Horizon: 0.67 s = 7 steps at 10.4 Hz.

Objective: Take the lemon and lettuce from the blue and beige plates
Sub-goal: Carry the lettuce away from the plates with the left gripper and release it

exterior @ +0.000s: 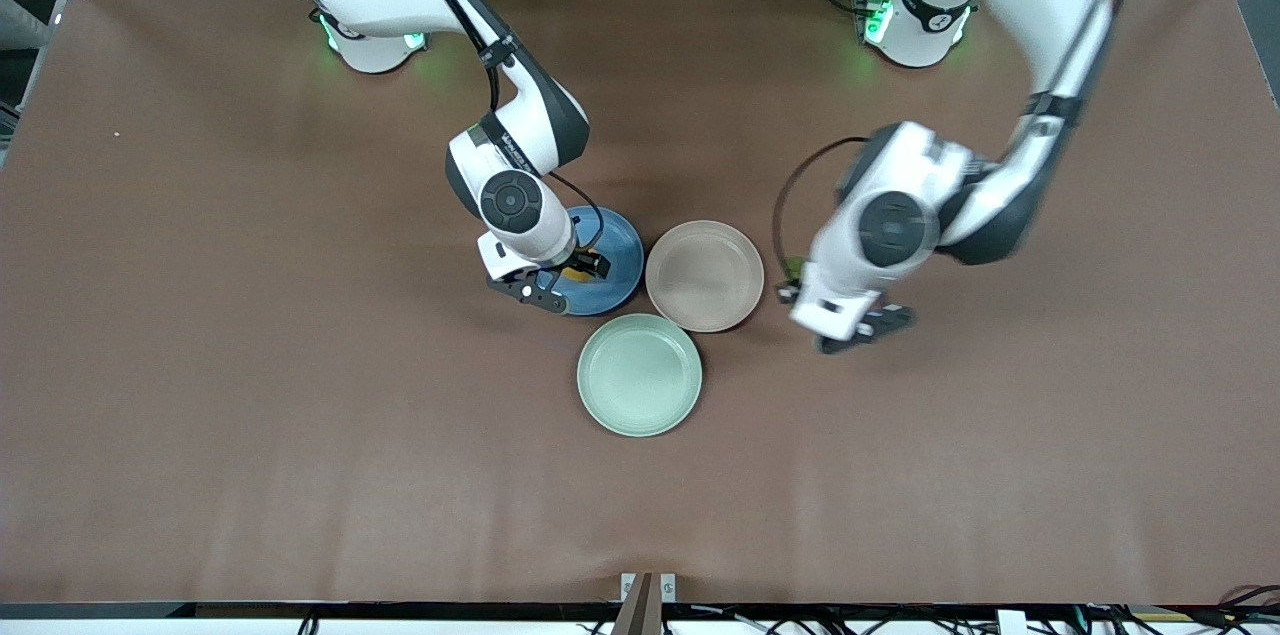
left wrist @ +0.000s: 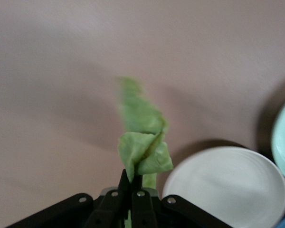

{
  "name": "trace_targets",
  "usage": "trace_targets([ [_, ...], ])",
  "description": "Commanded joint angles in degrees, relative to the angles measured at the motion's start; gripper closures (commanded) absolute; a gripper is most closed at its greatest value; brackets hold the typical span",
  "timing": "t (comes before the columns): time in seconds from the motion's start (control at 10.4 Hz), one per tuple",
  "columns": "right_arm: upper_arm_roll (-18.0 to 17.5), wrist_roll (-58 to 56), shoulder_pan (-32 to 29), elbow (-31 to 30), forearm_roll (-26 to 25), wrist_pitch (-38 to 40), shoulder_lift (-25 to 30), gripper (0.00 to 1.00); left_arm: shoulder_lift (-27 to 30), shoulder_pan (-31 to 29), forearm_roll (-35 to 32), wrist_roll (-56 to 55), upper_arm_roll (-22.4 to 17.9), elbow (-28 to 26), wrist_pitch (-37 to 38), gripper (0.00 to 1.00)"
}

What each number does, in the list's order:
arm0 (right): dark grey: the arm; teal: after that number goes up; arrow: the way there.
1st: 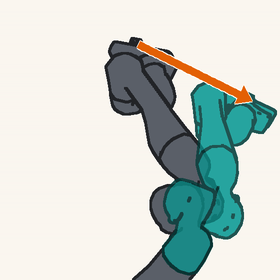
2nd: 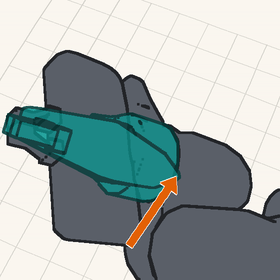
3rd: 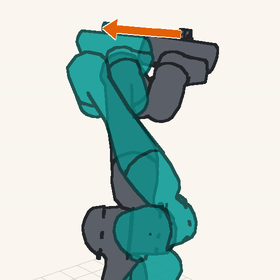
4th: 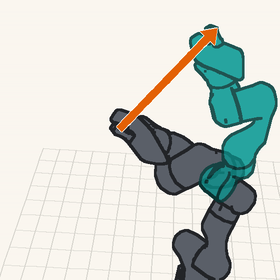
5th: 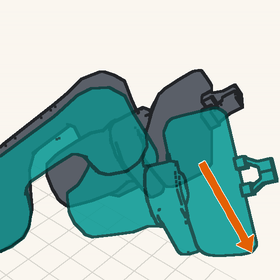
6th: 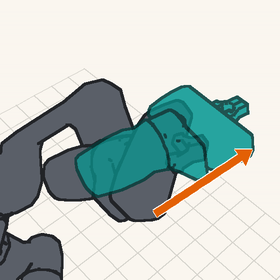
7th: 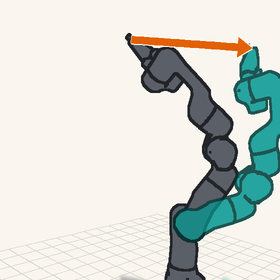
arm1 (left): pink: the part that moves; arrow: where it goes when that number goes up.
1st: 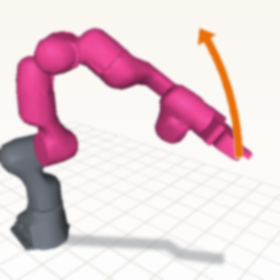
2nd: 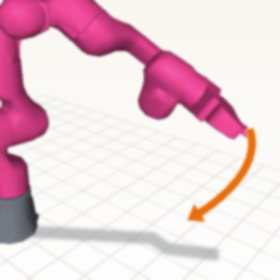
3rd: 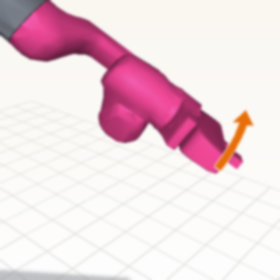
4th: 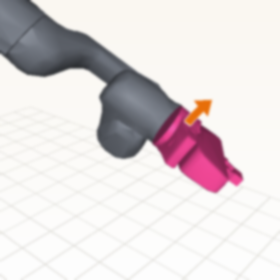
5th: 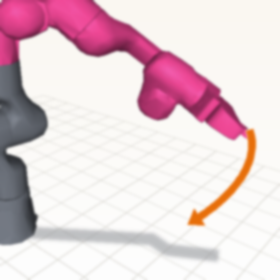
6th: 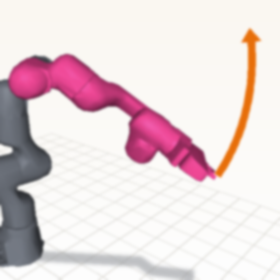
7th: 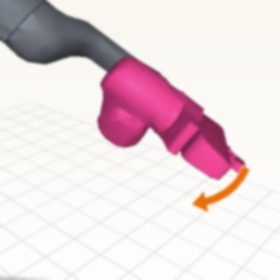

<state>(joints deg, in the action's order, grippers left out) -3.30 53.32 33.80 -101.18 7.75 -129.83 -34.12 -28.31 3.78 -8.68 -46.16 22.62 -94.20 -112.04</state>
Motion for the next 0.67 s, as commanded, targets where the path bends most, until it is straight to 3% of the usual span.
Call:
trace_targets([
  [0.0,0.1,0.7,0.2,0.3,0.2,-1.5,-1.1,0.0,0.7,-9.8,-1.1,11.6,2.2,-1.6,0.9,1.0],
  [0.19,0.1,0.8,0.2,0.3,0.2,-1.9,-1.7,0.0,-0.7,-13.3,-1.2,18.4,2.0,-1.5,0.7,1.0],
  [0.38,0.0,1.2,0.8,0.2,0.5,-2.5,-1.8,0.0,-3.0,-15.5,-5.9,20.8,1.9,-1.5,0.2,1.0],
  [0.48,0.0,1.6,0.9,0.2,0.5,-2.6,-1.8,0.0,-4.6,-15.6,-7.2,20.9,1.9,-1.4,0.0,0.83],
  [0.58,0.0,1.6,1.0,0.2,0.5,-2.6,-1.8,0.2,-6.0,-16.7,-10.3,23.0,1.8,-1.4,-1.2,0.42],
])
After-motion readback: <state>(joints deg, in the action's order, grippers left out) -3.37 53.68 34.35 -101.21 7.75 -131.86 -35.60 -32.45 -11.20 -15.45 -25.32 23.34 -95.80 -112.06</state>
